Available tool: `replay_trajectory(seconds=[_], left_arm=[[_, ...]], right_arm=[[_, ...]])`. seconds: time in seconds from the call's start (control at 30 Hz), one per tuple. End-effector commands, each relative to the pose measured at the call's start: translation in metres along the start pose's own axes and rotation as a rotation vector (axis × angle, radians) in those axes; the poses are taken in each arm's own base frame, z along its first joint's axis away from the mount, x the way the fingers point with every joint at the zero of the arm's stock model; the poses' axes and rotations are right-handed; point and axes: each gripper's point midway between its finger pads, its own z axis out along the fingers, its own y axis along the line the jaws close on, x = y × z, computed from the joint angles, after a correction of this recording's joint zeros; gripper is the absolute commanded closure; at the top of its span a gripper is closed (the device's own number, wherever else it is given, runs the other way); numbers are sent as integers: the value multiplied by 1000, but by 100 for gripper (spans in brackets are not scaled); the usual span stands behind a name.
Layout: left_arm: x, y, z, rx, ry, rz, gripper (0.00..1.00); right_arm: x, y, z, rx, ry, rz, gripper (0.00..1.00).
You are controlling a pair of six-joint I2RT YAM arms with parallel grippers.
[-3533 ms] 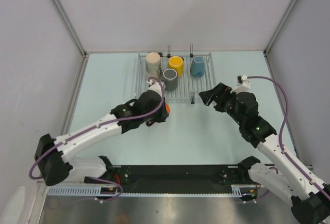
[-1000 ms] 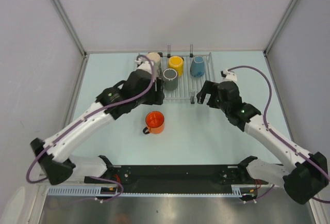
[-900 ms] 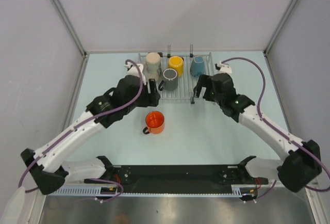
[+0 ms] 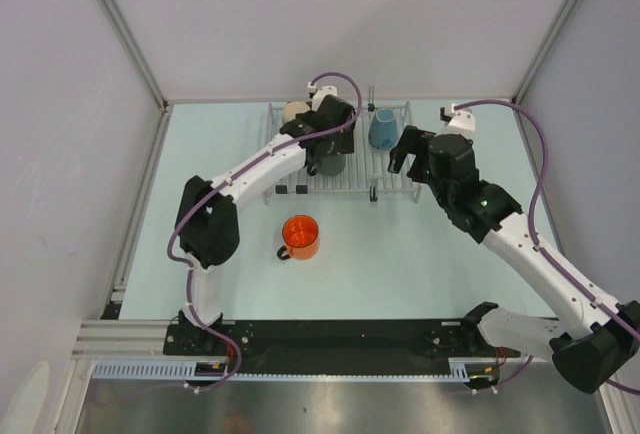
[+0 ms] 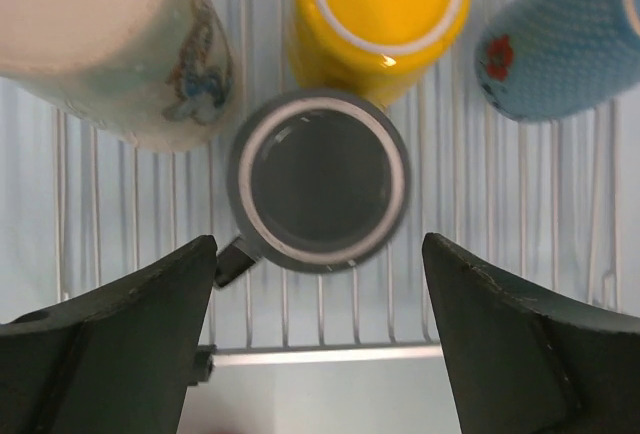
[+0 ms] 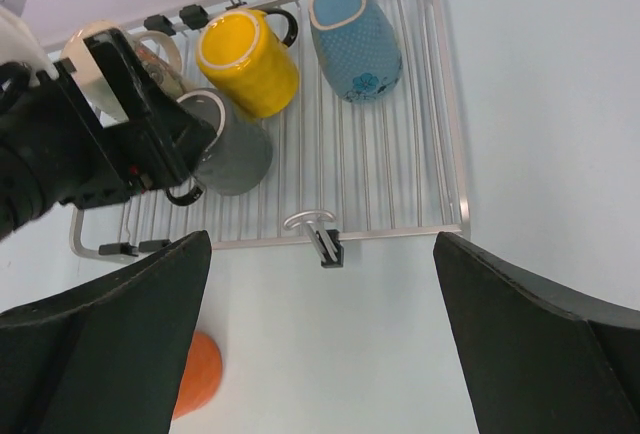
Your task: Unload the cups from the dish rack
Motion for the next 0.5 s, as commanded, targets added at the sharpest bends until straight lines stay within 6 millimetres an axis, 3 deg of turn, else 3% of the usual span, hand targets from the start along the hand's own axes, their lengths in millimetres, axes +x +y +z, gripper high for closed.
replay_trajectory(seconds=[0.0, 0.23, 0.47], left_arm=[[-23, 14, 4, -27, -2, -37, 11], [-26, 4, 28, -11, 5, 5, 10], [-23, -1, 36, 7, 13, 10, 10]], right_arm=[[14, -7, -3, 1, 27, 10, 0], [24, -6, -2, -5, 45, 12, 0], [32, -10, 0, 5, 56, 14, 0]])
